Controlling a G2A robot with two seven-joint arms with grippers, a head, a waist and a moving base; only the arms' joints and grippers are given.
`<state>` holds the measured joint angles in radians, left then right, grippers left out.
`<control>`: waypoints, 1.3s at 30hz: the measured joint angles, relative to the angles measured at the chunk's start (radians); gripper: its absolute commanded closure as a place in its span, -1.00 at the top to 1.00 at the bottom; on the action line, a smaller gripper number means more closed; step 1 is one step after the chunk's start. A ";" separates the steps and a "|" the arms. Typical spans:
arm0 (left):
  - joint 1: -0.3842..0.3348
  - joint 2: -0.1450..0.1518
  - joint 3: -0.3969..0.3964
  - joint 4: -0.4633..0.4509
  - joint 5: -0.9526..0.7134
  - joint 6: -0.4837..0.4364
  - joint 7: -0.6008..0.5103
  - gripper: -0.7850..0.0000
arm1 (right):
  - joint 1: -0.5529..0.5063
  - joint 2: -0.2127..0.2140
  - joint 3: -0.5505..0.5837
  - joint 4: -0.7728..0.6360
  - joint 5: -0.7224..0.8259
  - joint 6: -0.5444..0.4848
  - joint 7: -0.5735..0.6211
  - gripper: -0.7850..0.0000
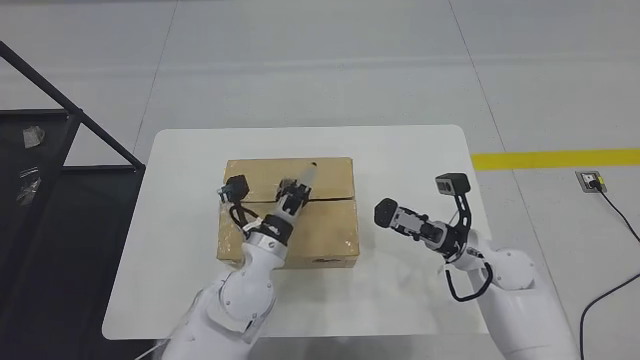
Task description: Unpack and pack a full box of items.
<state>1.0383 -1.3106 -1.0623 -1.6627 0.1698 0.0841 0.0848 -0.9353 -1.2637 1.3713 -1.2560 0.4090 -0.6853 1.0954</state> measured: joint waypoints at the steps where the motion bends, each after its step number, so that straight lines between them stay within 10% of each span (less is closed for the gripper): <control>1: -0.007 -0.003 0.005 0.007 -0.007 0.004 -0.005 1.00 | -0.001 0.001 0.001 0.001 0.002 -0.002 0.000 1.00; 23: 0.025 -0.031 0.008 -0.073 -0.010 -0.028 -0.057 1.00 | 0.000 0.022 -0.013 0.023 0.034 -0.018 -0.011 1.00; 33: 0.366 0.022 -0.412 -0.467 -0.287 -0.197 -0.237 1.00 | 0.066 0.024 -0.047 -0.047 -0.148 0.033 -0.127 1.00; 39: 0.509 0.039 -0.786 -0.429 -0.603 -0.253 -0.356 1.00 | 0.080 0.023 -0.062 -0.085 -0.247 0.080 -0.170 1.00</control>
<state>1.5469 -1.2715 -1.8483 -2.0920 -0.4333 -0.1687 -0.2709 -0.8554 -1.2407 1.3097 -1.3410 0.1616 -0.6052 0.9256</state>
